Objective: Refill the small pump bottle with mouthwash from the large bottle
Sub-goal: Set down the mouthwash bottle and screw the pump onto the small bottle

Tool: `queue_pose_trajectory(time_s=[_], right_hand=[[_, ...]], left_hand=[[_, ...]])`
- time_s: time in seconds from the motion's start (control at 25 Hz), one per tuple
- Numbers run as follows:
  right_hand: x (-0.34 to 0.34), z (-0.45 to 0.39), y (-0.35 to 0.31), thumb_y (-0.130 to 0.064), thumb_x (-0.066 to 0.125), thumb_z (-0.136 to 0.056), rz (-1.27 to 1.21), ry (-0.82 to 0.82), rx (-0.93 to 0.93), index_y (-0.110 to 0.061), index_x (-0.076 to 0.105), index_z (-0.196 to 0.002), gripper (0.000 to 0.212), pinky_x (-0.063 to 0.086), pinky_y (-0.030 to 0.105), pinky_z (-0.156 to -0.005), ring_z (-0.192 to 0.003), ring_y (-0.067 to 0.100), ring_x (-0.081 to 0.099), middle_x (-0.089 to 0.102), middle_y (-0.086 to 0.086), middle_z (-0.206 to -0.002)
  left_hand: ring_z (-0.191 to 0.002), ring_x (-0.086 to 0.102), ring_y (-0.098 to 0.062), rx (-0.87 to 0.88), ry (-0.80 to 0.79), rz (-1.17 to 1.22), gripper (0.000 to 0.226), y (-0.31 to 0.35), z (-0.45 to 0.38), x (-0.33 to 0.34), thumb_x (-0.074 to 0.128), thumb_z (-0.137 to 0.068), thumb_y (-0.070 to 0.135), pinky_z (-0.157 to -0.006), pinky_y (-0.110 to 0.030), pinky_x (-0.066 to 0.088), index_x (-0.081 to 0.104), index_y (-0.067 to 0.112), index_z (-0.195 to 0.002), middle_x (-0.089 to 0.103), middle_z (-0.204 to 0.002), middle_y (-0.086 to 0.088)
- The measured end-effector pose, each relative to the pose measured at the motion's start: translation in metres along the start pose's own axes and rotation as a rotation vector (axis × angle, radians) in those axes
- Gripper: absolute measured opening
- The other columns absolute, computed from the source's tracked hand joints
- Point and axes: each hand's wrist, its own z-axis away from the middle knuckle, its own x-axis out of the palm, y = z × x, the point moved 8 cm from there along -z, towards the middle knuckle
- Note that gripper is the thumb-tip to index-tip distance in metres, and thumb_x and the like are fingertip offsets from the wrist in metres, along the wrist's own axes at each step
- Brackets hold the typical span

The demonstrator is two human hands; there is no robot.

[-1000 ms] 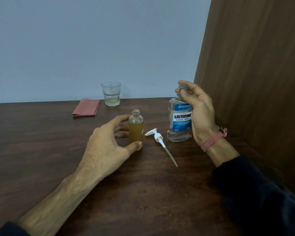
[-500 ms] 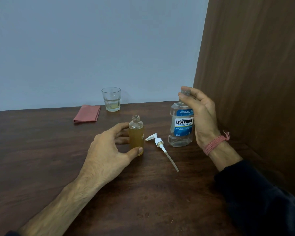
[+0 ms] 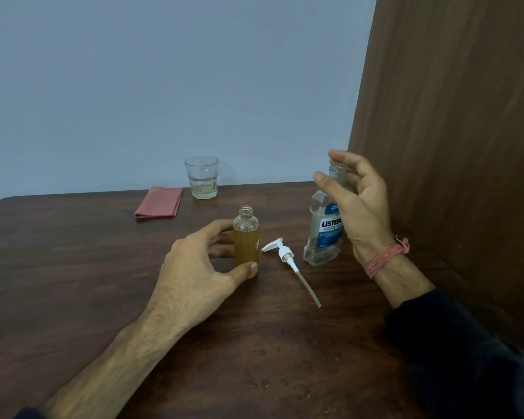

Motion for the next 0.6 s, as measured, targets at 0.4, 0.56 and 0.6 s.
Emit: queue_pose_trajectory(time_s=[0.4,0.56,0.6], right_hand=[[0.0001,0.0037,0.0018,-0.034,0.086,-0.092,0.144,0.053,0.014,-0.032,0.077,-0.103,0.015,0.068,0.038,-0.083,-0.092,0.013,0.078,0.078,-0.008,-0.103],[0.0001,0.0057,-0.0001,-0.039,0.087,-0.090,0.140,0.068,0.028,-0.033,0.077,-0.102,0.017,0.068,0.045,-0.087,-0.095,0.016,0.078,0.078,-0.008,-0.103],[0.0001,0.0056,-0.0010,-0.040,0.088,-0.089,0.141,0.072,0.028,-0.033,0.076,-0.103,0.020,0.067,0.047,-0.088,-0.098,0.018,0.078,0.078,-0.006,-0.105]], left_hand=[[-0.108,0.079,0.008,0.004,-0.003,-0.010,0.069,0.0008,0.0006,-0.0003,0.104,-0.078,0.040,-0.114,-0.046,0.061,0.071,0.048,-0.139,0.082,-0.119,0.029],[-0.108,0.080,0.007,0.009,-0.006,-0.006,0.068,0.0009,0.0008,0.0001,0.104,-0.079,0.039,-0.114,-0.045,0.061,0.072,0.047,-0.138,0.083,-0.119,0.028],[-0.108,0.080,0.007,0.007,-0.006,-0.004,0.068,0.0010,0.0007,-0.0001,0.104,-0.079,0.039,-0.114,-0.045,0.061,0.072,0.047,-0.138,0.083,-0.119,0.028]])
